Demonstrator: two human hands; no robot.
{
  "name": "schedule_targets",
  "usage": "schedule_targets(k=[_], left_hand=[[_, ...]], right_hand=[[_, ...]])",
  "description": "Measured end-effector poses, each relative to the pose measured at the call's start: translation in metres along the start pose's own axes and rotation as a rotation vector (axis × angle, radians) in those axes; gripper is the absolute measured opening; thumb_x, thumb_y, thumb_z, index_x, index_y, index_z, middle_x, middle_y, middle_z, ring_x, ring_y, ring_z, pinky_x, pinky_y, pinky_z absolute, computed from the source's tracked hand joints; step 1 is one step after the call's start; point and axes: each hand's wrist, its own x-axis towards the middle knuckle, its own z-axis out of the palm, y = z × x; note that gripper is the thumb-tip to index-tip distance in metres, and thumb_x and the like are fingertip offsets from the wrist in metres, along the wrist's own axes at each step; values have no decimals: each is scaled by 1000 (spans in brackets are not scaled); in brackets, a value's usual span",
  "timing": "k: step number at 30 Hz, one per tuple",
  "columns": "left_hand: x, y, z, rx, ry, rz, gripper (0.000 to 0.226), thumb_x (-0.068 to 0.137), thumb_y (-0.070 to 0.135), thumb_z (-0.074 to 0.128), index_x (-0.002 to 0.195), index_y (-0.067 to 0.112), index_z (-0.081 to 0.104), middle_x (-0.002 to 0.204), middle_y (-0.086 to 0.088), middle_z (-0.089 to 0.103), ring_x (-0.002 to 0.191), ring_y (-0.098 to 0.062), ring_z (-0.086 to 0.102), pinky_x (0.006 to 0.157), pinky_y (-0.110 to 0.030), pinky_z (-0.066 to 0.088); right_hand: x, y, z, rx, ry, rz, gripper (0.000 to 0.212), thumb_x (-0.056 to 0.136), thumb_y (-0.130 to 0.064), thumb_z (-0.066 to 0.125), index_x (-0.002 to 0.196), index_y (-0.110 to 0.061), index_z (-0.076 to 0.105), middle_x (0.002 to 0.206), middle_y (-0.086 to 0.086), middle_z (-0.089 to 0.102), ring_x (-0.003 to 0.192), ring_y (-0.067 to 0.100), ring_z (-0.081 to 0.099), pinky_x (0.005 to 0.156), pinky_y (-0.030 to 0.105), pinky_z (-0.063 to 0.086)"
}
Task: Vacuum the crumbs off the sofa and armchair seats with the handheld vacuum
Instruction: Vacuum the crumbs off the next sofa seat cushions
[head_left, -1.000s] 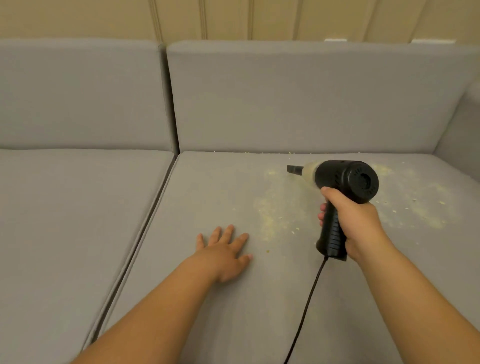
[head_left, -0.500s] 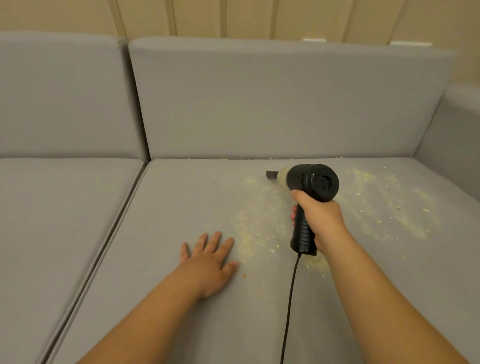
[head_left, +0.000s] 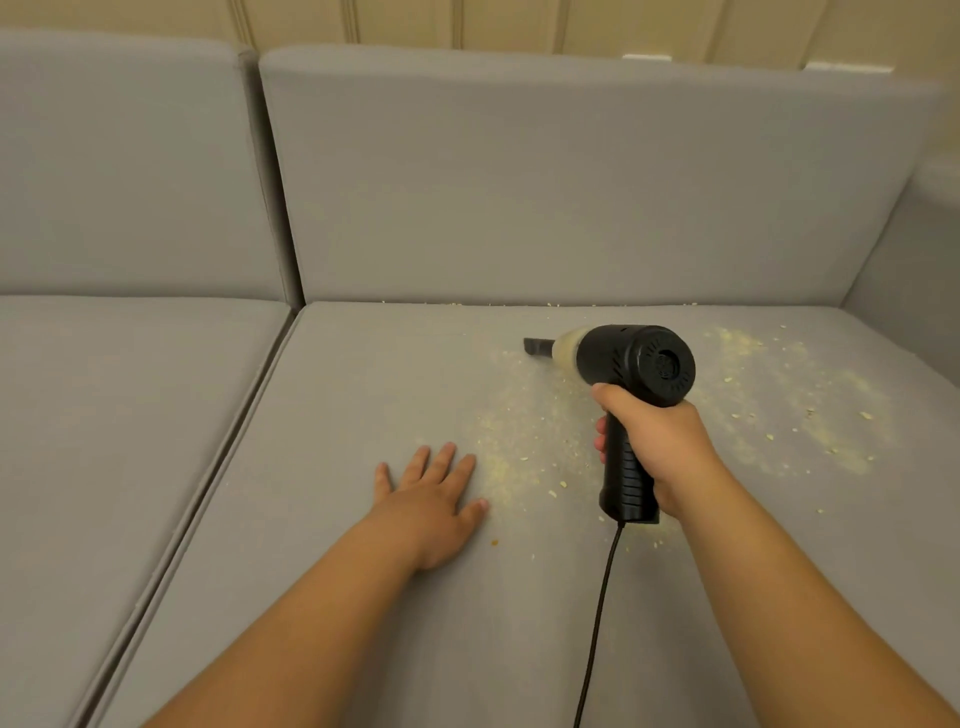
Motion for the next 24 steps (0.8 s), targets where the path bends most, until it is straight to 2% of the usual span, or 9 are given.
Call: schedule_targets(k=[4, 15, 18, 20, 24], left_hand=[[-1, -1, 2, -3, 1, -3, 70, 103, 66, 17, 163, 40, -7, 171, 13, -18, 158, -18, -17, 122, -62, -10], [-1, -2, -3, -22, -12, 2, 69, 104, 66, 17, 163, 41, -7, 171, 13, -17, 158, -18, -17, 122, -62, -11], [-1, -1, -4, -22, -22, 2, 69, 104, 66, 16, 163, 41, -6, 171, 12, -17, 158, -19, -17, 122, -63, -11], [-1, 0, -3, -20, -18, 4, 70, 104, 66, 17, 164, 39, -6, 171, 11, -17, 158, -19, -17, 122, -63, -10], [0, -3, -1, -14, -14, 18, 70, 104, 66, 17, 164, 38, -6, 171, 11, -18, 158, -19, -17, 122, -64, -10]], right_hand=[[-4, 2, 10, -29, -101, 28, 25, 90, -24, 80, 107, -7, 72, 78, 11, 74, 66, 22, 71, 70, 38, 65], [16, -19, 72, -7, -158, 32, 28, 89, -27, 81, 108, -8, 73, 76, 9, 73, 64, 21, 70, 71, 39, 63], [12, -19, 71, -60, -186, 33, 28, 90, -29, 81, 107, -8, 73, 78, 11, 74, 65, 21, 70, 70, 38, 63], [12, -22, 61, -94, -131, 2, 26, 89, -28, 82, 104, -9, 74, 78, 11, 75, 65, 22, 70, 73, 40, 64], [22, -25, 30, -127, 86, -75, 16, 86, -23, 81, 94, -14, 71, 77, 10, 74, 68, 25, 70, 82, 46, 64]])
